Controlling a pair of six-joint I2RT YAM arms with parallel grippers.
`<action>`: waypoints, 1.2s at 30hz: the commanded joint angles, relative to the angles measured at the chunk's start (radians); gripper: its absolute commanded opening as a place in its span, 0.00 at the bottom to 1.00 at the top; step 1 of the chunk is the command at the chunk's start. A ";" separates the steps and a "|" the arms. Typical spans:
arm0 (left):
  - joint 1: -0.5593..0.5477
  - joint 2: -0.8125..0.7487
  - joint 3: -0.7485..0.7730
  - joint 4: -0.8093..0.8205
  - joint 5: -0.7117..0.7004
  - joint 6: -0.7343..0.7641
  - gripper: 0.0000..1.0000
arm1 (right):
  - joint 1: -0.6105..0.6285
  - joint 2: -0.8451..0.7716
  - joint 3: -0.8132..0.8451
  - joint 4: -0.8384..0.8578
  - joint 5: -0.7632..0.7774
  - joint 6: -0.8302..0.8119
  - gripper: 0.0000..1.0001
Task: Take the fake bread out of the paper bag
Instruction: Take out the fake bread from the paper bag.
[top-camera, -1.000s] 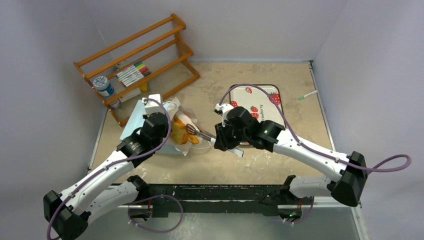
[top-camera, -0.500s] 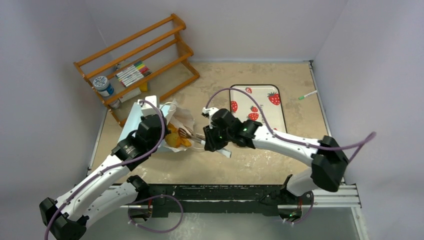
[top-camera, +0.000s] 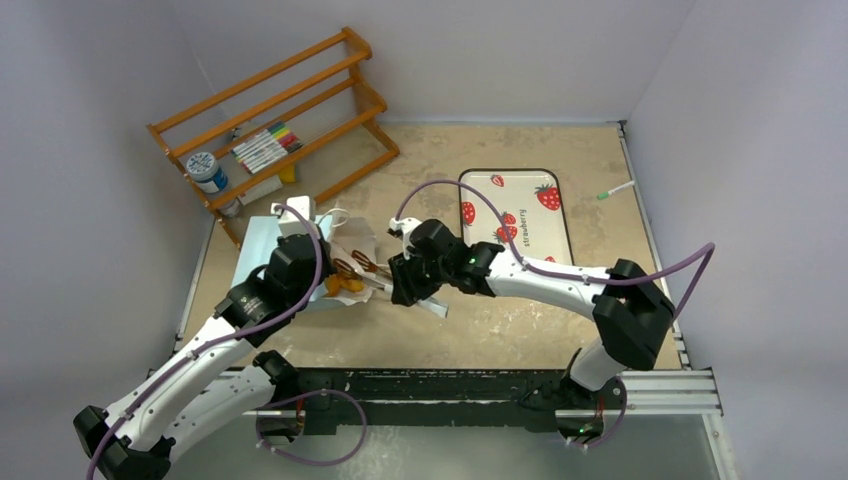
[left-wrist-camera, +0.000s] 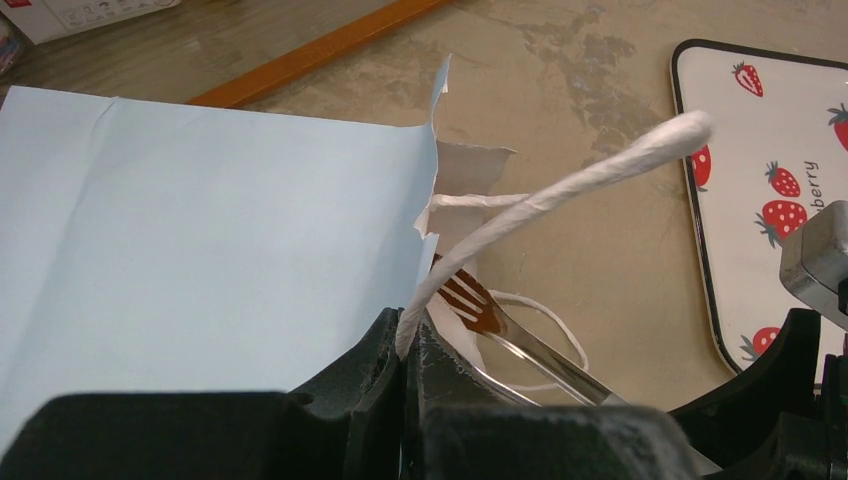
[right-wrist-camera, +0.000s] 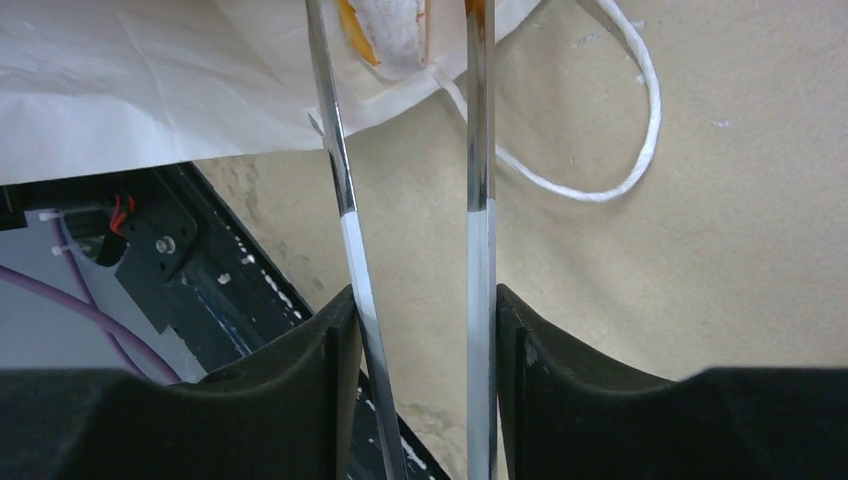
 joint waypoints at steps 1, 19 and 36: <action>-0.006 -0.006 0.019 0.078 0.002 0.011 0.00 | -0.002 -0.055 -0.022 0.029 -0.020 -0.015 0.52; -0.005 0.002 0.032 0.055 -0.019 0.026 0.00 | -0.003 -0.142 -0.067 -0.039 -0.084 -0.036 0.48; -0.006 -0.009 0.036 0.014 -0.058 0.013 0.00 | -0.004 -0.145 -0.004 -0.049 0.127 -0.077 0.00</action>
